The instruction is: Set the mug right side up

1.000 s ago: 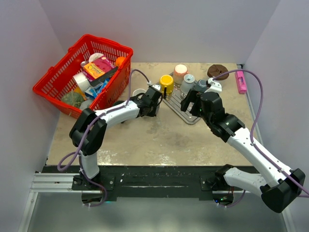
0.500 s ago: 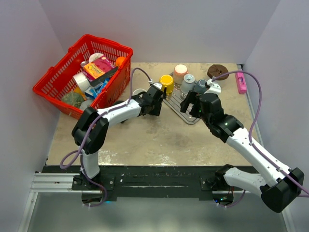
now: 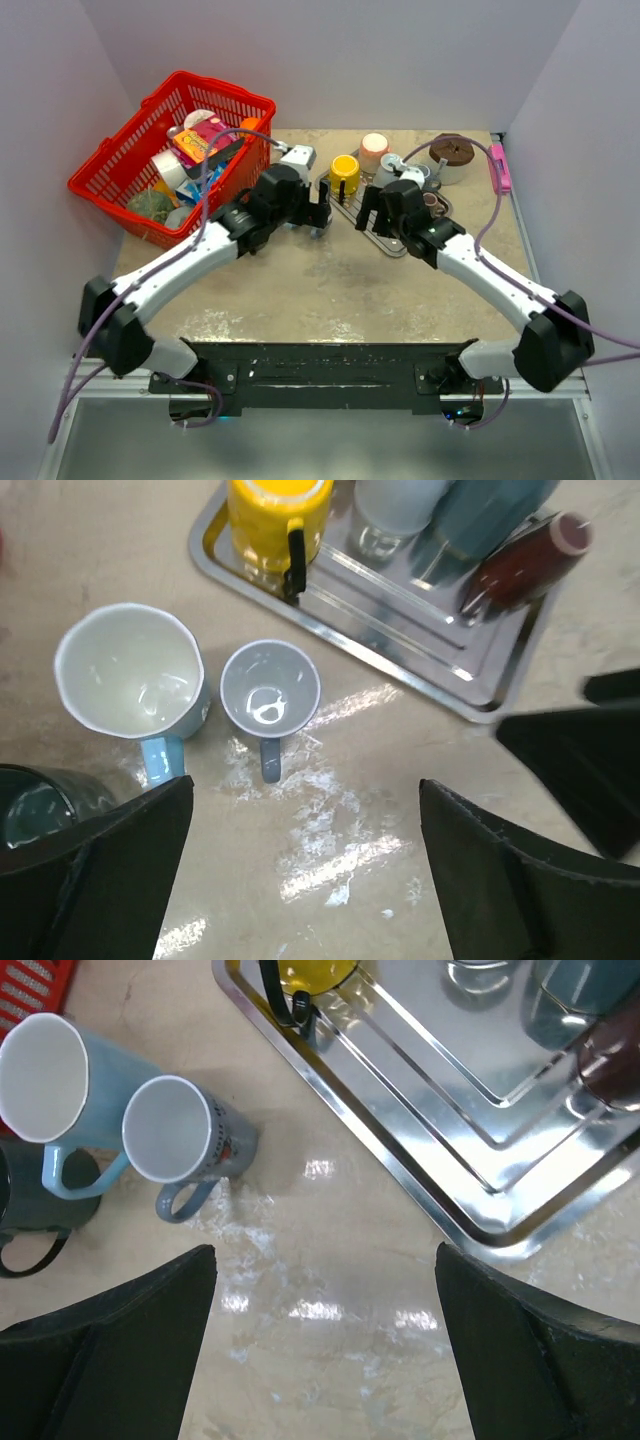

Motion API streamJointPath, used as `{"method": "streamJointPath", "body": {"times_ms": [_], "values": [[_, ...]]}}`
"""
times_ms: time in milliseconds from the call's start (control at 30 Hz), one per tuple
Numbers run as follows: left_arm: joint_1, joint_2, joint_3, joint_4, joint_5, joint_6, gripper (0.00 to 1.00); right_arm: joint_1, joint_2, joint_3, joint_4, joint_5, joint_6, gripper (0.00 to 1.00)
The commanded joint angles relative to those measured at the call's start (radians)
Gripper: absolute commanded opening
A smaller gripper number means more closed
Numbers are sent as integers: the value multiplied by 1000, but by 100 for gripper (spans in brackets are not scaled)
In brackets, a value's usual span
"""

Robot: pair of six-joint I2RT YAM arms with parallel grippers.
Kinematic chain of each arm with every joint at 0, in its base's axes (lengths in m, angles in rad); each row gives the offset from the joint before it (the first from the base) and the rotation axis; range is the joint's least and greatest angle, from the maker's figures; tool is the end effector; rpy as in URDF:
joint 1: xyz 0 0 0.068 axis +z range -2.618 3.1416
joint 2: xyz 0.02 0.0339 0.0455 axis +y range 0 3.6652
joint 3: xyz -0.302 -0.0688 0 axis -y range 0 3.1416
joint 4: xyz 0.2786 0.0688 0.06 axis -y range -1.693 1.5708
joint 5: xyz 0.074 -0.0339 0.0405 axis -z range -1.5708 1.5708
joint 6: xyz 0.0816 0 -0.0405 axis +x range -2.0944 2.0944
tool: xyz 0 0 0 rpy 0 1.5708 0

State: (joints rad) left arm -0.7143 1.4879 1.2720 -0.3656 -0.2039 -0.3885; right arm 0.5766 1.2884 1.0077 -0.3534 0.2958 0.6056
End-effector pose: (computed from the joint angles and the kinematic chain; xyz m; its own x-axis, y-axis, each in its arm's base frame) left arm 0.3195 -0.2552 0.3288 -0.5787 0.0107 -0.8155 0.3182 0.9237 -0.2136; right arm 0.3002 0.1669 0.2939 -0.5931 0.2638 -0.7606 0.0158 0.9484 0.3166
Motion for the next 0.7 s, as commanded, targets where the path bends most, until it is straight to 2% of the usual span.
{"method": "streamJointPath", "body": {"times_ms": [0, 133, 367, 667], "values": [[3, -187, -83, 96, 44, 57, 99, 3, 138, 121, 149, -26, -59, 93], [4, -297, -103, 90, 64, 66, 99, 5, 311, 235, 203, 32, -128, 92], [3, -379, -112, 63, 83, 68, 99, 5, 586, 509, 143, 121, -161, 87], [6, -390, -120, 74, 116, 73, 99, 6, 736, 629, 120, 190, -127, 76]]}}
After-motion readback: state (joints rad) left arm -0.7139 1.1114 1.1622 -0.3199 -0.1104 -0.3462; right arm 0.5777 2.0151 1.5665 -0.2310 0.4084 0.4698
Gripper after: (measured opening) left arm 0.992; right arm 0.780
